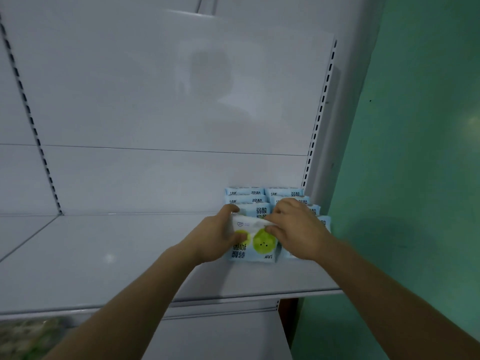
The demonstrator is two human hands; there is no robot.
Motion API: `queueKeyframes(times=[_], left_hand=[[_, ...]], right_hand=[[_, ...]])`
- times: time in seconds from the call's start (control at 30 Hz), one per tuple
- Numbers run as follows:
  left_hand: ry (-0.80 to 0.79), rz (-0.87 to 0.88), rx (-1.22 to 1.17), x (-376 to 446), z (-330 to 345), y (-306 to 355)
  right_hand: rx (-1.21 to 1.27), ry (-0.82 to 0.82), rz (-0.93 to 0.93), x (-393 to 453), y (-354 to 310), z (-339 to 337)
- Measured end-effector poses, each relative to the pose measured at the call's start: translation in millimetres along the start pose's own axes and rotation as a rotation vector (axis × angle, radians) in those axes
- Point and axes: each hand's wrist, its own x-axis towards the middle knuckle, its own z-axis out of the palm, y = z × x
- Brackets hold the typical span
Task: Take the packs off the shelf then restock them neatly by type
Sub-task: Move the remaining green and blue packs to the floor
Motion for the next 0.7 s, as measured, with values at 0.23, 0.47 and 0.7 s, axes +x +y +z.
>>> queueKeyframes(times=[0.23,0.47,0.7], left_hand=[[0.075,0.062,0.122,15,-22,28],[0.074,-0.081,-0.314,-2,-22,19],[0.043,0.011,0.070,3,-18,20]], right_hand=[[0.216,-0.085,-0.001,17,-16,-29],[0.624,0.009,0.103,22,-6,-28],[0.443,0.007,0.059,22,7,-31]])
